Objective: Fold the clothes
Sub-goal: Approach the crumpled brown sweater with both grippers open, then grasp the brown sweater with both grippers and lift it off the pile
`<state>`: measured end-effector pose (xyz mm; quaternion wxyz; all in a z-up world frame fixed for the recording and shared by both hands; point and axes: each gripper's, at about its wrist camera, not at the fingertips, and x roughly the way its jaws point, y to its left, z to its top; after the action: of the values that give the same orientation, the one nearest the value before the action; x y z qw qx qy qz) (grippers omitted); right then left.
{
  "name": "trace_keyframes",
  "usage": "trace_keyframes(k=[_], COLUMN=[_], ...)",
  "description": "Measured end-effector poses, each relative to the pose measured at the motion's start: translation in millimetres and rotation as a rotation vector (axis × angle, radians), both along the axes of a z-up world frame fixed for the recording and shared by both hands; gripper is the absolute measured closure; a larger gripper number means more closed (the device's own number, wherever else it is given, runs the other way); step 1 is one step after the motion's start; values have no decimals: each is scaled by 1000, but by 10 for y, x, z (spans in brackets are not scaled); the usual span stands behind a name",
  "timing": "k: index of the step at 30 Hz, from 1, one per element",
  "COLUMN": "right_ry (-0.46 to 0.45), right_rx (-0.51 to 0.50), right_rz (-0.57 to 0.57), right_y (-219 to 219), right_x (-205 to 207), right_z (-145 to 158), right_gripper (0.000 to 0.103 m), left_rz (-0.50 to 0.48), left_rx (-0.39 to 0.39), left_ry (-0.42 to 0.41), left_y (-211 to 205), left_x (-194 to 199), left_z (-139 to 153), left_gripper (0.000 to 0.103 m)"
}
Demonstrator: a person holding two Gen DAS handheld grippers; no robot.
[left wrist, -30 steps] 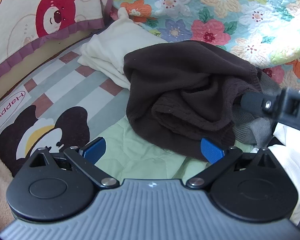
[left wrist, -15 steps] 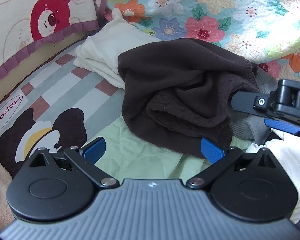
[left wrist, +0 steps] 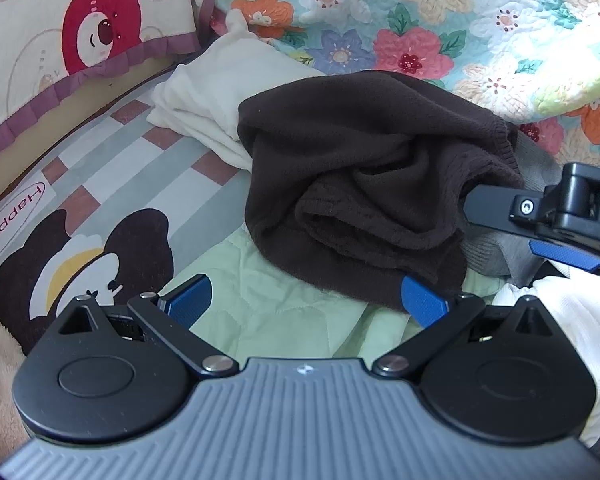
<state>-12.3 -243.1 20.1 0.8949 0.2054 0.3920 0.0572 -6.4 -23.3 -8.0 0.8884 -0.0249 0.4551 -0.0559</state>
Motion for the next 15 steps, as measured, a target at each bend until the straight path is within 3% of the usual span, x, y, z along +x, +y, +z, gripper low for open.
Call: trace_keyframes(k=[6,10,15], right_ry=[-22,-97,-26], right_rx=[-7,-56,12], right_rz=[-4,-12,-76], right_y=[-83,-371,-910], right_x=[43,285,898], right_z=[-45,-113,-404], right_gripper=[21,20,20], left_rz=[26,127,207], left_rx=[-14,-70,-144], left_ry=[8,-42,-103], left_y=[73,310,518], left_x=[50,138,360], left_z=[-80,-242,-600], left_gripper=[0,0,5])
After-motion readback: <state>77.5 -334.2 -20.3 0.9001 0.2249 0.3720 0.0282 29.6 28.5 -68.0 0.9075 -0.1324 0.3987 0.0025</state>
